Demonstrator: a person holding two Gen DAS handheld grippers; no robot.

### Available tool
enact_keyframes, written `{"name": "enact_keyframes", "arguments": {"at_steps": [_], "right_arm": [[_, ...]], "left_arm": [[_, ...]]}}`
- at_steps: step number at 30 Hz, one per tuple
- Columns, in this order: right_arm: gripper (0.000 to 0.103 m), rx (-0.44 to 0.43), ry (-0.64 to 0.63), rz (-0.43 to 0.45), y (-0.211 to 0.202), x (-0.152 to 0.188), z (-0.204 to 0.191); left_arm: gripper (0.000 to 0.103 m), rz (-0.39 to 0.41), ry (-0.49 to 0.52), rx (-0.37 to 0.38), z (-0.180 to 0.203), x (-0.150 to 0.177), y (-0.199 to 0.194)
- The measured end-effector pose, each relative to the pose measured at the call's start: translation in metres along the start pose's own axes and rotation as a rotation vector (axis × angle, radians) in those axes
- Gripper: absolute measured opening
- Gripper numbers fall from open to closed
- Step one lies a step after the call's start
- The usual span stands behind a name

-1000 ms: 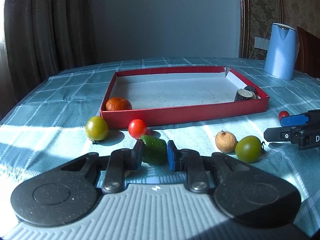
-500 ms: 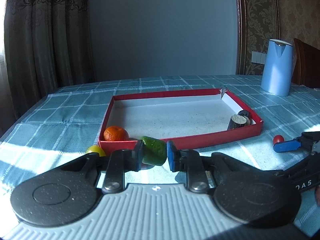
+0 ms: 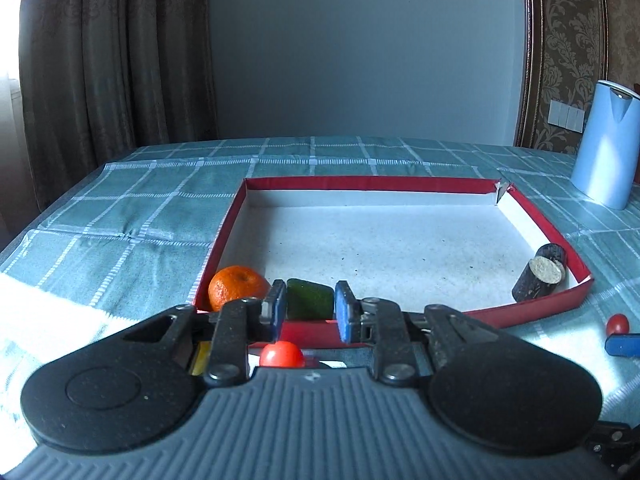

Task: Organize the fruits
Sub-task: 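Place the green cube in the tray with the left tool while the right tool approaches a red cherry tomato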

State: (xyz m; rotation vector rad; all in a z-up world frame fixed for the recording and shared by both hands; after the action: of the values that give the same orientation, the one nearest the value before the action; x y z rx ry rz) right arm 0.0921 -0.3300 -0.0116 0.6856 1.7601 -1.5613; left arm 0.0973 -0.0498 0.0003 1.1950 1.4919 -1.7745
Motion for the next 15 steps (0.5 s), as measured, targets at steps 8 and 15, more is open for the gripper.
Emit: {"name": "enact_keyframes", "arguments": {"at_steps": [8,15], "right_arm": [[0.101,-0.027,0.020,0.012,-0.004,0.000,0.003],[0.101,-0.138,0.007,0.132,-0.027,0.002,-0.006]], "left_arm": [[0.083,0.136,-0.039,-0.032,-0.021,0.011,-0.056],[0.095,0.177,-0.118,-0.126,-0.061,0.033,-0.086]]}}
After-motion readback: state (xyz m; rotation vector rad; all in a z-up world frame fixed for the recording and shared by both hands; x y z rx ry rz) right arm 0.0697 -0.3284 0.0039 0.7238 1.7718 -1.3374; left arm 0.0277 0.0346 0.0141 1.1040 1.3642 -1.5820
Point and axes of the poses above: each gripper's, at about its wrist camera, not at the fingertips, and y roughly the way its jaws point, z to its right, x to its underside, the point moved 4 cm from there along y, roughly the way its jaws point, and after that the axes turned 1 degree about x, right-handed, at the moved point
